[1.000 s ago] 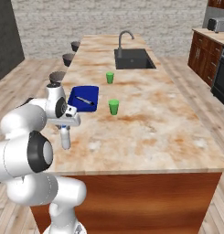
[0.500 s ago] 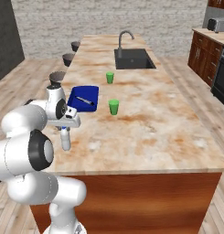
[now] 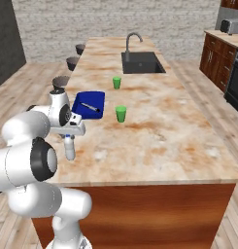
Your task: Place the drinks on the dining counter in a tight cluster.
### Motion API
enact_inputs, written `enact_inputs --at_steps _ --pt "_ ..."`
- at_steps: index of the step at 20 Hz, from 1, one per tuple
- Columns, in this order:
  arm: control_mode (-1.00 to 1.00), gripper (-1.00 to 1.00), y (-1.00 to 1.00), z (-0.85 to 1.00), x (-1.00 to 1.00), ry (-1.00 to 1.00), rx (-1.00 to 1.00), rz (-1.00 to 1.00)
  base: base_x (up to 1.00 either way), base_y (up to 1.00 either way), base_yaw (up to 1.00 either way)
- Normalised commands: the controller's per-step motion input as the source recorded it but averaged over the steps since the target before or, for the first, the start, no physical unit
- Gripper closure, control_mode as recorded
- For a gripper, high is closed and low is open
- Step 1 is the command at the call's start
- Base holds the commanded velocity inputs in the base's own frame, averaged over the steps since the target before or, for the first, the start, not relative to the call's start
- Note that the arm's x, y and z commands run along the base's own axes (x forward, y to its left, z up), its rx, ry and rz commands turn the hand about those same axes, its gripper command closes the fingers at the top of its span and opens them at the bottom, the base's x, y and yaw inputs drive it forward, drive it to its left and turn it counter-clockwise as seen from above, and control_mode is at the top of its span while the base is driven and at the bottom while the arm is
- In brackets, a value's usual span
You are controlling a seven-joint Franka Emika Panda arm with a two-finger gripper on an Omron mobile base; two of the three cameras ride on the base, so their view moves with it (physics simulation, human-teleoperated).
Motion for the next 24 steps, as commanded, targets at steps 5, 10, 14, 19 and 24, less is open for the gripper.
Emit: enact_inputs --at_steps 5,10,14,19,24 --pt "-1.00 -1.00 0.00 0.00 0.00 0.00 0.00 0.00 0.00 0.00 0.00" --pt "-1.00 -1.00 -0.03 0.06 -0.04 -0.07 0.00 0.00 0.00 0.00 0.00" --pt "-1.00 -1.00 -0.19 0.36 -0.12 -0.11 0.05 0.00 0.00 0.00 0.00" --pt "-1.00 -1.00 -0.42 0.47 -0.64 -0.14 0.15 0.00 0.00 0.00 0.00" --pt "-1.00 -1.00 -0.36 0.51 -0.80 -0.09 0.07 0.00 0.00 0.00 0.00"
